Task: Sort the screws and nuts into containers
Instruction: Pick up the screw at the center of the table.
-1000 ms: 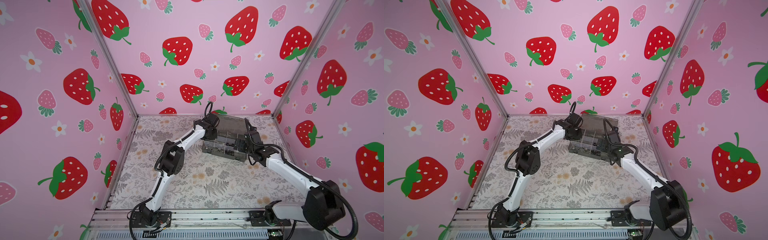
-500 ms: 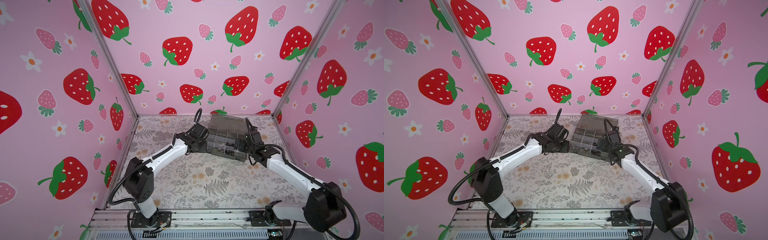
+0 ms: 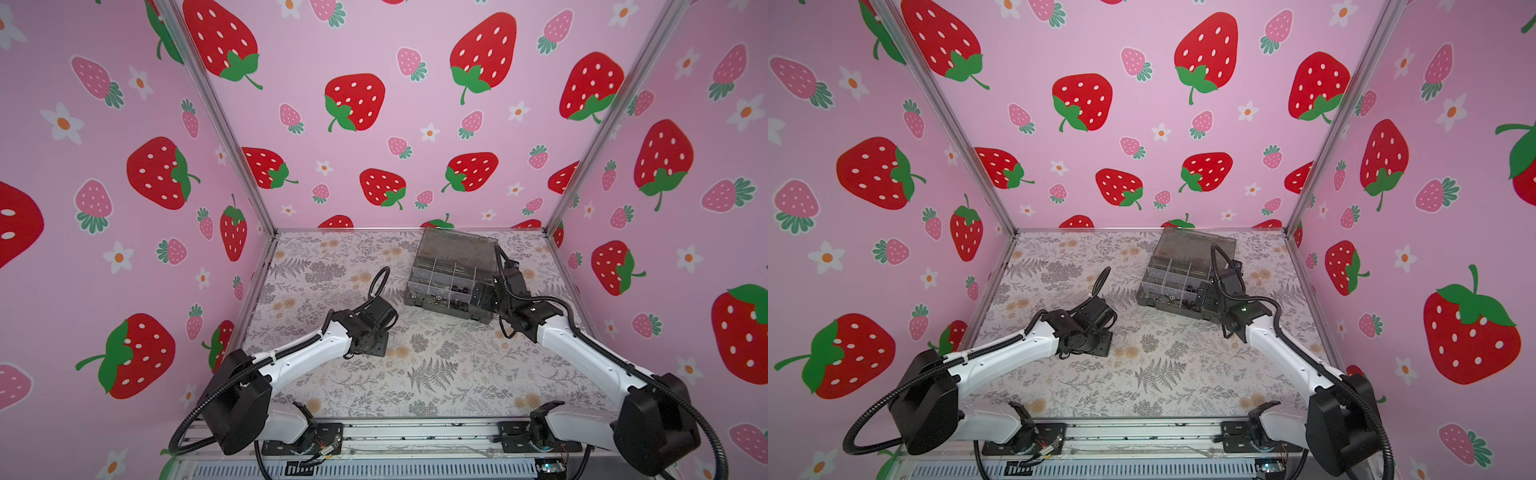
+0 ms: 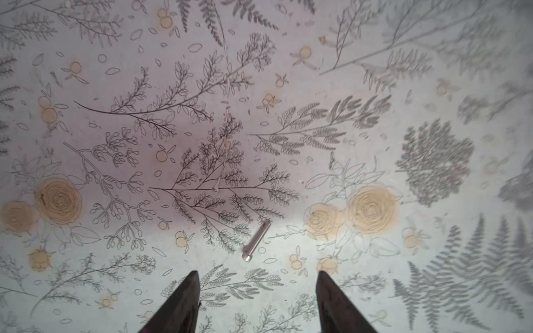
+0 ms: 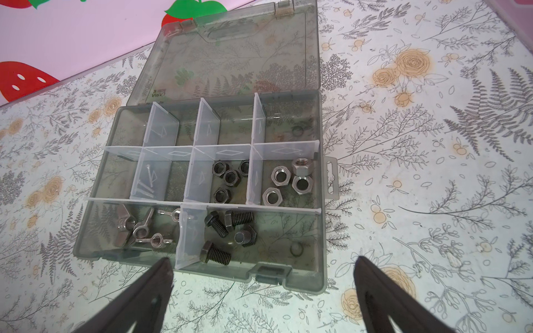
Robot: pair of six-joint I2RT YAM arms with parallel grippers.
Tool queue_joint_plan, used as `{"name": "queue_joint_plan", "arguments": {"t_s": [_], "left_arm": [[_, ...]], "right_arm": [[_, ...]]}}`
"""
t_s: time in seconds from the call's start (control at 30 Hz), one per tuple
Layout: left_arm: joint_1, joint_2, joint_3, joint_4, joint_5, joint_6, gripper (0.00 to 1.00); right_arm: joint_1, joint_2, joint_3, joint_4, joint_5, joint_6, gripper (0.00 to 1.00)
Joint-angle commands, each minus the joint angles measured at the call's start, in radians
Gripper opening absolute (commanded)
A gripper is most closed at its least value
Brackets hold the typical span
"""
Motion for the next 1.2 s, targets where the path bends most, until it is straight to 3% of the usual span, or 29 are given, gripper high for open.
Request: {"name": "queue_joint_plan", "arguments": {"t_s": [0.0,0.5,0.83,1.17], "left_arm": [[-0.004,0.025,-0.021,0.011,-0.022,0.017,0.55],[0.004,0.199,-0.002,0.055,0.019,0.048,0.37],[0.039,0.245,0.002,0.064,0.028,0.039,0.34],[0.067,0.231,-0.036,0.046,0.058,-0.012,0.18]], "right_arm": [[-0.004,-0.023,-0.015,-0.009,0.005,0.041,1.00],[-0.005,-0.053,-0.026,-0.028,0.025,0.072,1.00],[-0.005,-0.045,-0.023,-0.033,0.027,0.072,1.00],[-0.005,-0.035,-0.013,-0.033,0.029,0.072,1.00]]}}
